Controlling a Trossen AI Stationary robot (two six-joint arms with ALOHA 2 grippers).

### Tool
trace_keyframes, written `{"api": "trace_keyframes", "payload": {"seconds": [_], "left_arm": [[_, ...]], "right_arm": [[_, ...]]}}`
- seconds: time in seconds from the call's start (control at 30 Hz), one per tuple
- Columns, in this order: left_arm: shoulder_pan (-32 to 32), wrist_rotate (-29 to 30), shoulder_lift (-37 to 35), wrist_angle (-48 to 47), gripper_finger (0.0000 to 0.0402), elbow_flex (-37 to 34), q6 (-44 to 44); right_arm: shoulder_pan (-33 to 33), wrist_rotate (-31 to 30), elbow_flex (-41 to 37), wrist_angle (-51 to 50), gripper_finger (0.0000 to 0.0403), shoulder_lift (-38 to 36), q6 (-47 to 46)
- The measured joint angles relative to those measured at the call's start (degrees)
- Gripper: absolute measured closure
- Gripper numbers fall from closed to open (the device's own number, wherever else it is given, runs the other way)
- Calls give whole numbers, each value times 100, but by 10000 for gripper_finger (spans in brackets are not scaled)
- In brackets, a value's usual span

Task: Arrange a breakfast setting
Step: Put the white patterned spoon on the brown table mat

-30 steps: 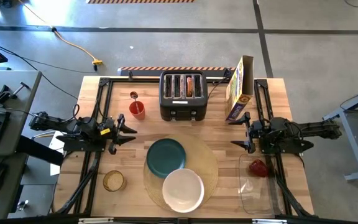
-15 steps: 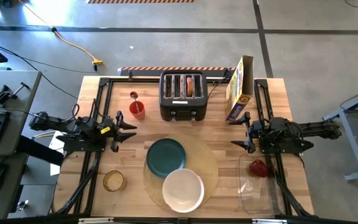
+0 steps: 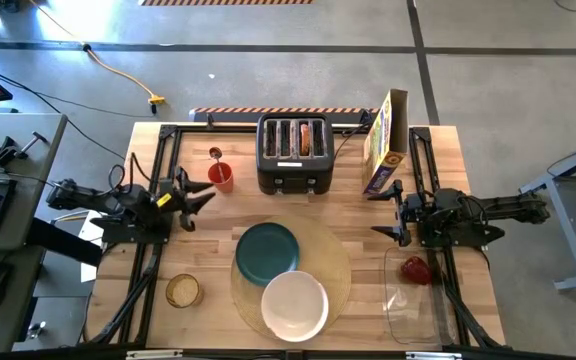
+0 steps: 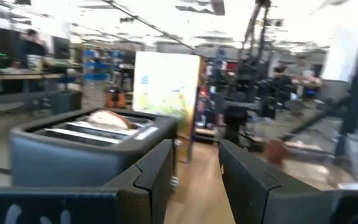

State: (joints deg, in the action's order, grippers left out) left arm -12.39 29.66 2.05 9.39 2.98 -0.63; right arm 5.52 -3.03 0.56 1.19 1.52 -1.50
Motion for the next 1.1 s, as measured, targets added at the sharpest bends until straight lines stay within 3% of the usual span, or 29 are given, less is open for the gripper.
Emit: {"api": "trace_keyframes", "payload": {"seconds": [0.37, 0.6, 0.87, 1.1], "left_arm": [[43, 1230, 714, -1817, 279, 1455, -8], [486, 1813, 1411, -2484, 279, 2355, 36], [1419, 1814, 2441, -2624, 279, 3156, -456], [2527, 883, 3301, -2634, 279, 3717, -627]], "right_arm": [[-2, -2, 0, 0, 4, 2, -2], [-2, -1, 2, 0, 4, 1, -1], [-2, -1, 1, 0, 4, 0, -1], [-1, -2, 0, 0, 4, 0, -1]]}}
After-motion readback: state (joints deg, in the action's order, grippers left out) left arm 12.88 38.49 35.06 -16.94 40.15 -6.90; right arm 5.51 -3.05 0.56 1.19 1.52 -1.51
